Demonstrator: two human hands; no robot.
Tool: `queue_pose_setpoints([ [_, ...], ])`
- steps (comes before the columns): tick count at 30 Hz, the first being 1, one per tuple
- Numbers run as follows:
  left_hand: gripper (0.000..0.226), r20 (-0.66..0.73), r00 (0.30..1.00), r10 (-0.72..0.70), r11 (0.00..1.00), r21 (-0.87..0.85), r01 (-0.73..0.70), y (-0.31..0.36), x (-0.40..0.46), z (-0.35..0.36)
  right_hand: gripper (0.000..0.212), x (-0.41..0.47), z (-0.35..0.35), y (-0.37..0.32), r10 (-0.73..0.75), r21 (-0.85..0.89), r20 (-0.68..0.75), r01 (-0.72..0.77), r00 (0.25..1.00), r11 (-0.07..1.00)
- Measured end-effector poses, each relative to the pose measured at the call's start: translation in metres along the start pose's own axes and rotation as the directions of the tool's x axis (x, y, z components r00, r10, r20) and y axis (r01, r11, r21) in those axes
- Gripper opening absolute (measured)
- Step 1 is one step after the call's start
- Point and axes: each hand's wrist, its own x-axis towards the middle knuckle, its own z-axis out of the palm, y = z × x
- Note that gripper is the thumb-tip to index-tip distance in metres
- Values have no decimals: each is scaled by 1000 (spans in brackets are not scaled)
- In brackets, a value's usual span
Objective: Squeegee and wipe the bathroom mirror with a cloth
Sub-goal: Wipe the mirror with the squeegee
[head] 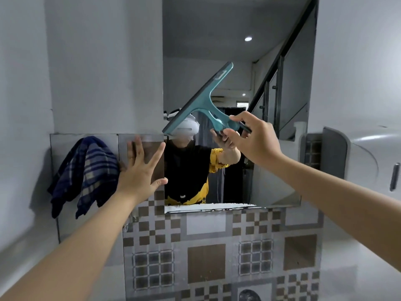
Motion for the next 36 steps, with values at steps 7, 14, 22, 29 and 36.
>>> queue_pose_setpoints([
  [7, 103, 42, 998, -38, 999, 22, 37, 4, 1, -4, 29, -4, -26, 32, -25, -59, 17, 26, 1000, 998],
  [14, 102, 25, 999, -33, 999, 11, 32, 5, 1, -2, 32, -22, -64, 79, 39, -76, -23, -40, 999, 996],
  [22, 109, -2, 999, -37, 999, 4, 37, 4, 3, 3, 25, -52, -82, 118, 178, -1, -75, -178, 981, 984],
  [29, 106, 14, 998, -68, 997, 28, 68, 10, 2, 1, 20, -86, -42, 107, 398, 205, -128, -368, 908, 907],
  [36, 103, -13, 997, -79, 996, 51, 79, 15, 0, 0, 22, -96, -3, 56, 564, 318, -167, -497, 809, 807],
])
